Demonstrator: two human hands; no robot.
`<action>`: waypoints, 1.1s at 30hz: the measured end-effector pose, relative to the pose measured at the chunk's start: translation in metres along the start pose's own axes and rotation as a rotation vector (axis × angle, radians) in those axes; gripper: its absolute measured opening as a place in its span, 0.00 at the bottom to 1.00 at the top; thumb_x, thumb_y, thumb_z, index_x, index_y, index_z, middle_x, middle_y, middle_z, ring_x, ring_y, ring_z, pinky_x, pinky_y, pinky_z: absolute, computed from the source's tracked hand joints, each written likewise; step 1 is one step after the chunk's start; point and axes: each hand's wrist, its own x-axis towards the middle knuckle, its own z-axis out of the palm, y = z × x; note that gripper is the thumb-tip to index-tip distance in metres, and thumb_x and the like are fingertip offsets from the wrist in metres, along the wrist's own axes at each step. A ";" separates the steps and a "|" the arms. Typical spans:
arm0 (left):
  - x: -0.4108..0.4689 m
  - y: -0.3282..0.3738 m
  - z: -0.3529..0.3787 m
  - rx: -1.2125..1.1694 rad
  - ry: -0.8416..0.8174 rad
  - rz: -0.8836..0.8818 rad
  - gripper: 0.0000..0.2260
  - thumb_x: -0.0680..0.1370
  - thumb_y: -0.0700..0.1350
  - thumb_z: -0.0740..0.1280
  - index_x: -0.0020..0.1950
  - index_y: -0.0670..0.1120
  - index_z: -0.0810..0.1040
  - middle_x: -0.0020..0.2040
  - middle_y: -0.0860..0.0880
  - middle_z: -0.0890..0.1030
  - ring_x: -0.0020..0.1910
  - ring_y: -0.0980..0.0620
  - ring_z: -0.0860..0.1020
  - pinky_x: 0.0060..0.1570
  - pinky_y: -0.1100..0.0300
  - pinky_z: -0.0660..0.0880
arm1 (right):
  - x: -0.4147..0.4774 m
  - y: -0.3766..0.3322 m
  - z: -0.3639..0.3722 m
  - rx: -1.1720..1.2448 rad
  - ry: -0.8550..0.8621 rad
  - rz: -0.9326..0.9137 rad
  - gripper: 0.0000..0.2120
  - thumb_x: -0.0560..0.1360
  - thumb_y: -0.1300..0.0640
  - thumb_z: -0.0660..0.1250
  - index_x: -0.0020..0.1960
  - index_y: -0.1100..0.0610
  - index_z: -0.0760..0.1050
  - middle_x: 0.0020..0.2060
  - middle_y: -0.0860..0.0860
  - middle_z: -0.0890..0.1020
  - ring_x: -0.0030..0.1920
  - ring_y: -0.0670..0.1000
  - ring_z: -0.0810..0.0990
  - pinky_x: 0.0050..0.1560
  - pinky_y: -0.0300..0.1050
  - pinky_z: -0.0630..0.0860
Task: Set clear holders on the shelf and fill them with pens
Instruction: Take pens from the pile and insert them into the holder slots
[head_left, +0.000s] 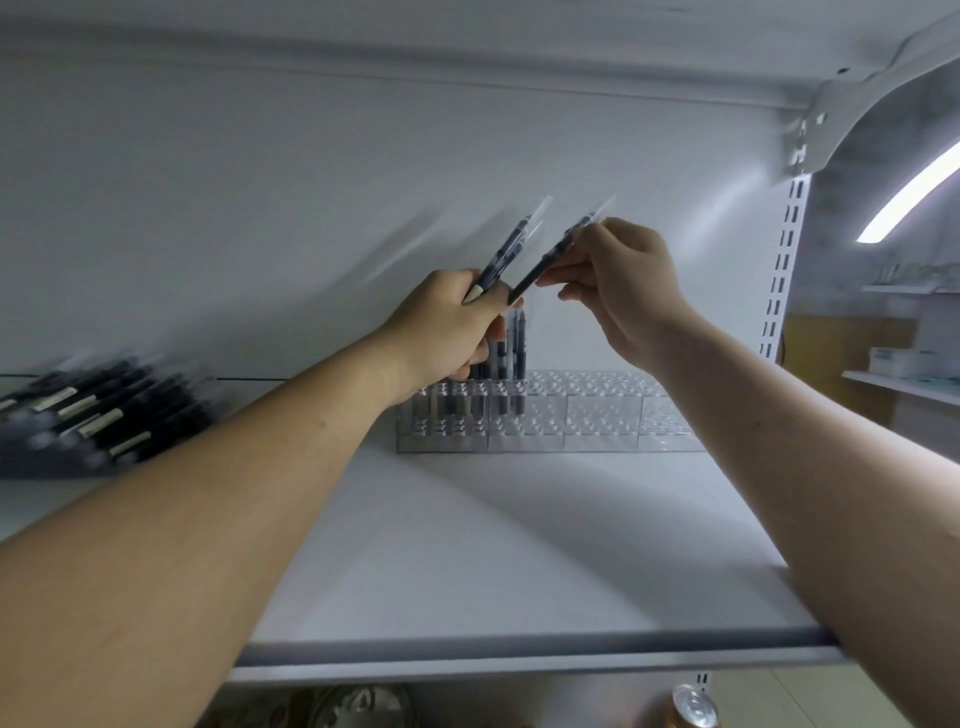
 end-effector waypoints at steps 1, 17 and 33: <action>0.000 0.000 0.000 0.003 0.004 0.003 0.10 0.87 0.46 0.61 0.58 0.42 0.79 0.38 0.47 0.74 0.28 0.52 0.65 0.25 0.61 0.61 | 0.001 -0.001 -0.001 0.005 0.028 -0.007 0.09 0.81 0.65 0.58 0.47 0.64 0.75 0.36 0.57 0.86 0.40 0.59 0.86 0.37 0.46 0.76; -0.001 0.002 -0.001 0.104 0.052 0.041 0.12 0.88 0.48 0.57 0.63 0.46 0.78 0.34 0.52 0.65 0.23 0.57 0.63 0.22 0.62 0.60 | 0.002 0.023 -0.007 -0.701 -0.057 -0.129 0.02 0.82 0.59 0.64 0.53 0.54 0.74 0.38 0.51 0.86 0.39 0.52 0.87 0.49 0.61 0.84; 0.004 -0.002 -0.002 0.174 0.078 0.084 0.13 0.88 0.47 0.57 0.68 0.50 0.78 0.32 0.51 0.64 0.27 0.54 0.63 0.25 0.63 0.62 | 0.004 0.033 -0.006 -0.787 -0.153 -0.018 0.05 0.83 0.61 0.63 0.51 0.53 0.74 0.36 0.50 0.86 0.39 0.52 0.88 0.48 0.63 0.84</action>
